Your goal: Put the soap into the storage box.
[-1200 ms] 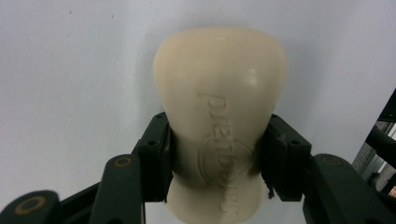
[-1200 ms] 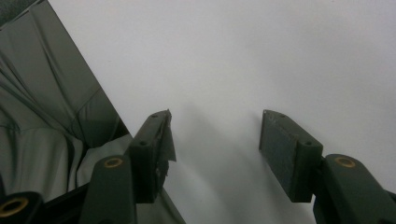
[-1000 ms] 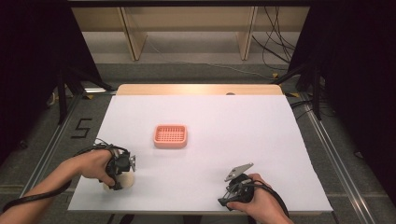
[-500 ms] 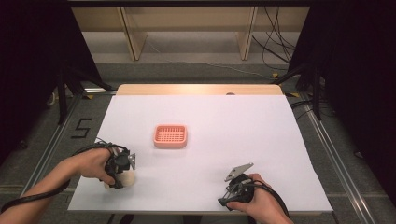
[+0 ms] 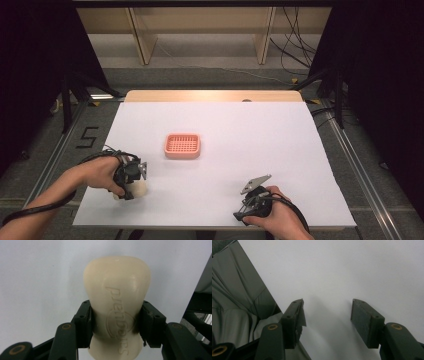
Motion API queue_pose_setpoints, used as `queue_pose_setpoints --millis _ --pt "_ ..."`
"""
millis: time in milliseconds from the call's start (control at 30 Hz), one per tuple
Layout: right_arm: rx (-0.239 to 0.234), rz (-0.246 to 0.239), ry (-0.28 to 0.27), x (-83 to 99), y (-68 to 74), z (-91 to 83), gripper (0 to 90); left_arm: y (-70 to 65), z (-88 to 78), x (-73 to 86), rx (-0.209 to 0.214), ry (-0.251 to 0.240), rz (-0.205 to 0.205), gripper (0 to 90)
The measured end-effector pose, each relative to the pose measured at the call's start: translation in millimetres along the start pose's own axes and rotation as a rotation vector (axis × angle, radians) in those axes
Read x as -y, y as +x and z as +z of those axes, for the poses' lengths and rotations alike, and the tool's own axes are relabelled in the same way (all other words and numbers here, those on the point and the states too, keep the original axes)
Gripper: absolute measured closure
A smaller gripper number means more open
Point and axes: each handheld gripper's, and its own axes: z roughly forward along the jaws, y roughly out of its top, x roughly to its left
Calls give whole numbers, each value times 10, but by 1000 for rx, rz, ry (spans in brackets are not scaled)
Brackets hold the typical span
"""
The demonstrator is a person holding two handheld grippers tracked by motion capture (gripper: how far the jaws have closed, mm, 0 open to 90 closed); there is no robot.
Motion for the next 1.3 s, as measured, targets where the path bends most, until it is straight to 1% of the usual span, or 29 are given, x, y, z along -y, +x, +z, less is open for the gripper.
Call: queue_pose_setpoints --millis 67,100,367,500,567,600,633,667,700,767,800,833,900,967,1000,1033,1067,1100,1167,1200,1233,1267,1300 --pt "0 0 0 0 0 -1 442 10 -29 -5 -8 -9 -5 496" --pt "-1 -1 1 0 1 -1 442 16 -42 -9 -9 -9 0 496" --pt "-1 -1 0 0 0 0 442 44 -90 -34 -7 -17 -5 496" --pt "-2 1 0 1 -1 -1 443 74 -127 -54 -20 -34 -6 496" --pt "-2 1 -1 2 -1 -1 443 99 -169 -71 -41 -70 -13 496" --pt "-2 1 -1 2 -1 -1 443 99 -169 -71 -41 -70 -13 496" --pt "-1 1 -2 3 -2 1 443 112 -181 -79 -52 -86 -4 496" --pt "-1 2 -1 2 0 -1 442 112 -198 -93 -63 -117 -12 496" --pt "-1 1 -1 2 0 -1 443 112 -198 -93 -63 -117 -12 496" --pt "-1 0 -1 2 -1 -1 443 120 -216 -107 -71 -146 -16 496" --pt "-1 -3 -3 2 -4 1 443 127 -233 -118 -78 -177 -25 496" --pt "-1 -3 -3 2 -4 1 443 127 -233 -118 -78 -177 -25 496" --pt "-1 5 -1 4 2 -3 443 140 -246 -128 -89 -208 -37 496" --pt "-1 0 -2 4 -1 -3 443 155 -256 -135 -100 -232 -44 496" --pt "-3 -11 -7 3 -11 4 443 160 -261 -135 -106 -241 -47 496" --pt "-3 -1 -2 4 -5 0 444 162 -262 -134 -110 -252 -56 496" --pt "-9 -19 -7 1 -18 8 443 176 -267 -133 -114 -267 -61 496" --pt "-12 -25 -10 1 -22 10 443 178 -271 -131 -118 -272 -66 497" --pt "-14 -27 -10 0 -24 11 443 181 -273 -130 -121 -275 -63 496" --pt "-12 -24 -8 -1 -21 11 443 187 -279 -130 -129 -281 -62 496" --pt "-11 -24 -8 0 -22 11 444 182 -277 -128 -133 -295 -73 497" --pt "-10 -19 -7 0 -19 11 444 186 -289 -130 -135 -293 -70 497" --pt "-10 -19 -7 0 -19 11 444 186 -294 -130 -141 -302 -72 497"
